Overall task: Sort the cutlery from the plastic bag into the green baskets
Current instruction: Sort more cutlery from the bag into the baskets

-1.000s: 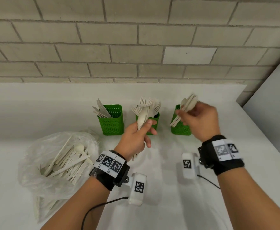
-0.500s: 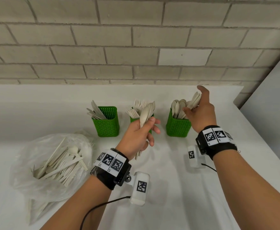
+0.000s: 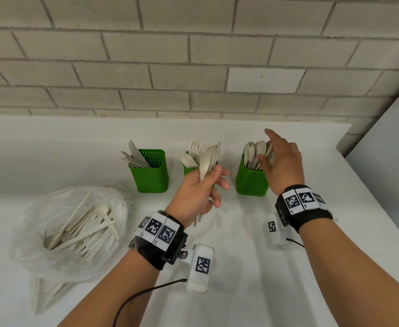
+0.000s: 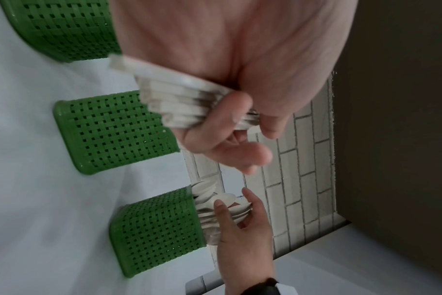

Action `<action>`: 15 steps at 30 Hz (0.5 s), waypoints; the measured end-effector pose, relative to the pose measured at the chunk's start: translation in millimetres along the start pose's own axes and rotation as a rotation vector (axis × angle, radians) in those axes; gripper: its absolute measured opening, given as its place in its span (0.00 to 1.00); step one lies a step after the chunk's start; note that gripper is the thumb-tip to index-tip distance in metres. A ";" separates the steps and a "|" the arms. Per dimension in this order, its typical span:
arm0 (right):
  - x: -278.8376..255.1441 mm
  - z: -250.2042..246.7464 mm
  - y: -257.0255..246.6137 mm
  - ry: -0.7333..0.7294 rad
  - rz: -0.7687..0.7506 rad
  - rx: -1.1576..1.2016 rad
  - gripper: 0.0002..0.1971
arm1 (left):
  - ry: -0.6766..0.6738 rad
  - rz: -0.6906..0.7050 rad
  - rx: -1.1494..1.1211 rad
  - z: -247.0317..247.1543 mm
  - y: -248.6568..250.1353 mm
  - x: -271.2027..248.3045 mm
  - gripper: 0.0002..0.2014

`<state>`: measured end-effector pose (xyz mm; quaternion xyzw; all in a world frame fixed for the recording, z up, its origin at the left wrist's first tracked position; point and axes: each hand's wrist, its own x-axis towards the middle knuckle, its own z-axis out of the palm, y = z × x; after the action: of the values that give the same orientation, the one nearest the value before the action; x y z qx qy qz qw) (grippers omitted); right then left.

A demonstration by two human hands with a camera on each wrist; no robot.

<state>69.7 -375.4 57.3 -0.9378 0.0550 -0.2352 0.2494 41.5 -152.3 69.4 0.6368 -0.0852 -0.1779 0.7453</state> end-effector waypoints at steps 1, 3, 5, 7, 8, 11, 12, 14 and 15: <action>-1.5 1.2 -0.2 0.003 0.005 -0.042 0.31 | -0.001 0.003 0.002 0.4 0.0 -0.6 0.14; -4.7 4.1 -1.0 -0.052 0.035 -0.118 0.31 | -0.006 0.010 -0.003 0.9 0.7 -1.9 0.14; -6.9 7.3 -0.8 -0.154 0.042 -0.200 0.30 | -0.016 0.018 -0.020 0.5 1.6 -2.9 0.15; -7.0 6.2 -3.9 -0.237 0.055 -0.282 0.31 | -0.028 0.022 -0.038 0.2 2.8 -3.4 0.17; -6.1 3.7 -8.1 -0.270 0.069 -0.322 0.33 | -0.032 0.020 -0.047 -0.2 3.4 -3.7 0.18; -3.1 -8.2 -30.4 -0.243 0.095 -0.322 0.34 | -0.044 0.002 -0.062 -1.1 6.0 -5.2 0.21; -3.9 -12.0 -40.0 -0.170 0.075 -0.228 0.32 | -0.056 -0.006 -0.067 -0.8 6.5 -5.8 0.22; -8.5 -21.6 -63.8 -0.069 0.037 0.174 0.22 | -0.096 -0.018 -0.084 -0.1 7.5 -7.0 0.24; -11.3 -25.6 -76.5 -0.109 0.041 0.421 0.16 | -0.118 -0.019 -0.085 0.0 8.3 -7.5 0.25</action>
<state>46.6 -317.7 110.0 -0.8750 0.0100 -0.1854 0.4471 35.8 -148.5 78.3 0.5937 -0.1154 -0.2256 0.7637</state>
